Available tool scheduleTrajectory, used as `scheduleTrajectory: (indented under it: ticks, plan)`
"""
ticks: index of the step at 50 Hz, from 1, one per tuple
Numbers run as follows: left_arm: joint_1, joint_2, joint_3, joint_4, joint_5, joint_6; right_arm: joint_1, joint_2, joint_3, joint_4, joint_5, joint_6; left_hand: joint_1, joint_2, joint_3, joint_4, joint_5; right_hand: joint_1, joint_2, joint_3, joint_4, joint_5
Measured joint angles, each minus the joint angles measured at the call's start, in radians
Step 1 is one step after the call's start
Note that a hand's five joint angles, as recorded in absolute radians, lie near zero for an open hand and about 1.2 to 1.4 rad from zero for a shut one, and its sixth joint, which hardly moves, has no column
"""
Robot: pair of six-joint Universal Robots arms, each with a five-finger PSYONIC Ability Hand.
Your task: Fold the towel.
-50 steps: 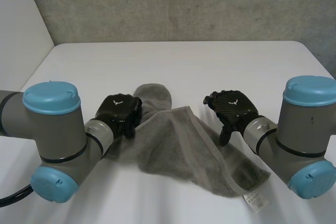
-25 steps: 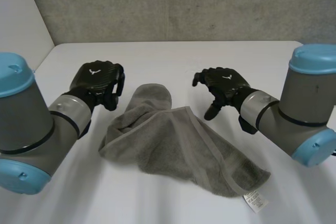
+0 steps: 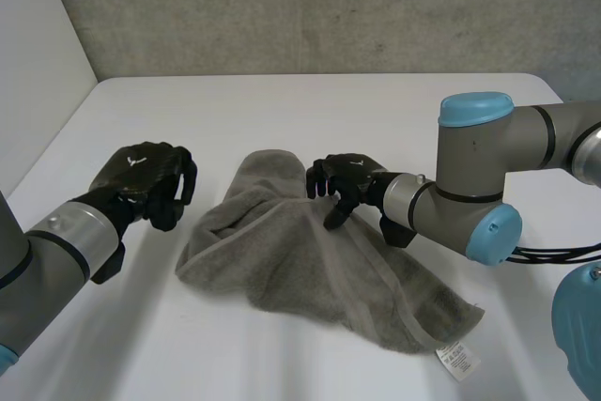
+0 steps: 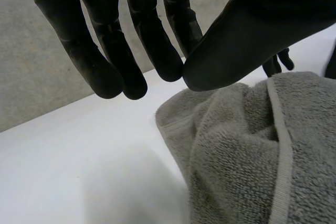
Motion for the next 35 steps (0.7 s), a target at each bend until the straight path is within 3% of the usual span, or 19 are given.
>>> scheduleTrajectory:
  ticks: [4, 6, 7, 10, 15, 17, 27, 29, 31, 35]
  plan:
    - [-0.001, -0.001, -0.007, 0.002, 0.031, 0.002, 0.001, 0.008, -0.019, 0.008, -0.007, -0.001, -0.008, -0.009, -0.01, -0.01, -0.009, 0.285, 0.258, 0.263, 0.27, 0.27]
    - [0.0, -0.002, -0.009, 0.003, 0.049, 0.003, 0.001, 0.005, -0.021, 0.012, -0.012, -0.003, -0.228, -0.236, -0.241, -0.25, -0.217, 0.452, 0.433, 0.442, 0.448, 0.443]
    - [0.0, -0.003, -0.01, 0.005, 0.064, 0.003, 0.0, 0.002, -0.02, 0.016, -0.015, -0.004, -0.419, -0.44, -0.448, -0.464, -0.429, 0.526, 0.502, 0.514, 0.519, 0.523]
    - [0.003, -0.005, -0.012, 0.008, 0.101, 0.004, -0.003, -0.011, -0.012, 0.023, -0.021, -0.009, -0.671, -0.723, -0.745, -0.732, -0.692, 0.551, 0.509, 0.542, 0.546, 0.55]
    - [0.009, -0.011, -0.013, 0.012, 0.148, 0.006, -0.013, -0.047, 0.022, 0.028, -0.018, -0.027, -0.844, -0.905, -0.937, -0.897, -0.883, 0.551, 0.509, 0.543, 0.546, 0.55]
    - [0.013, -0.015, -0.009, 0.014, 0.16, 0.007, -0.025, -0.088, 0.06, 0.026, -0.014, -0.057, -1.046, -1.104, -1.133, -1.111, -1.091, 0.551, 0.509, 0.543, 0.546, 0.55]
    - [0.033, -0.052, 0.015, 0.029, 0.171, 0.008, -0.108, -0.266, 0.267, -0.021, 0.011, -0.212, -1.093, -1.145, -1.189, -1.159, -1.157, 0.551, 0.509, 0.545, 0.546, 0.55]
    - [0.034, -0.055, 0.017, 0.03, 0.171, 0.008, -0.112, -0.278, 0.284, -0.03, 0.013, -0.223, -1.093, -1.145, -1.188, -1.159, -1.154, 0.475, 0.433, 0.471, 0.47, 0.487]
    - [0.036, -0.059, 0.019, 0.031, 0.171, 0.008, -0.112, -0.284, 0.295, -0.041, 0.014, -0.229, -1.093, -1.145, -1.188, -1.159, -1.147, 0.09, 0.045, 0.107, 0.11, 0.097]
    - [0.04, -0.059, 0.017, 0.031, 0.17, 0.008, -0.104, -0.264, 0.283, -0.056, 0.015, -0.223, -1.09, -1.143, -1.182, -1.157, -1.129, -0.27, -0.281, -0.269, -0.263, -0.293]
